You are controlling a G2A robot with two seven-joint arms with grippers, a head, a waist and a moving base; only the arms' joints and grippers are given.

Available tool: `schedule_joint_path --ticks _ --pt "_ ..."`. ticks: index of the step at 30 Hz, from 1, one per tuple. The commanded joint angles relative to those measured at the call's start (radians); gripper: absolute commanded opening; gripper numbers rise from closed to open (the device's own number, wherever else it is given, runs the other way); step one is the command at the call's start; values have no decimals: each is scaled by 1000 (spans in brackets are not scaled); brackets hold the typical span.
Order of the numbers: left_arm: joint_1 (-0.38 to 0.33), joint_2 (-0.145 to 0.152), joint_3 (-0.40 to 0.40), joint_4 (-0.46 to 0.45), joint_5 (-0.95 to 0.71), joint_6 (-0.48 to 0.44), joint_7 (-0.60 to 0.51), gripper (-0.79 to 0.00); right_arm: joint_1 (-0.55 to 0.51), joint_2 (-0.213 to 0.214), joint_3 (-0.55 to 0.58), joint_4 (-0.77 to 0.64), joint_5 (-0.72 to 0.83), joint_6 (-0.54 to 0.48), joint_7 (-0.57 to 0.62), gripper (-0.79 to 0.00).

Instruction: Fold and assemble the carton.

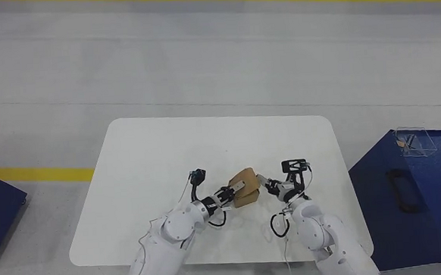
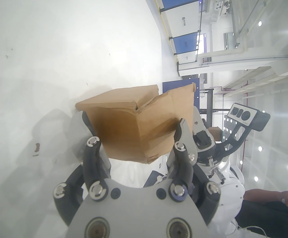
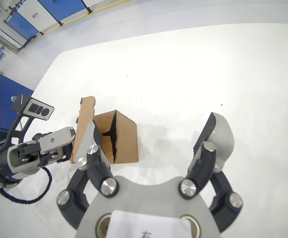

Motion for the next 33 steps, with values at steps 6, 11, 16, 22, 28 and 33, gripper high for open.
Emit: schedule_joint_path --ticks 6,11,16,22,28,33 --pt "-7 3 -1 13 -9 -3 -1 -188 21 -6 7 10 40 28 10 0" --pt "-14 3 2 21 -14 -3 0 -191 11 -6 -6 3 12 4 16 0" --pt "-21 2 10 31 -19 -1 3 -179 10 -8 -7 1 4 3 17 0" --pt "-26 2 16 36 -24 -5 3 -191 22 -10 -14 21 0 1 30 0" --pt "-31 1 25 41 -23 5 5 -191 36 -15 -27 45 -13 8 32 0" --pt "-35 0 33 45 -20 15 14 -197 45 -17 -29 64 -14 10 31 0"
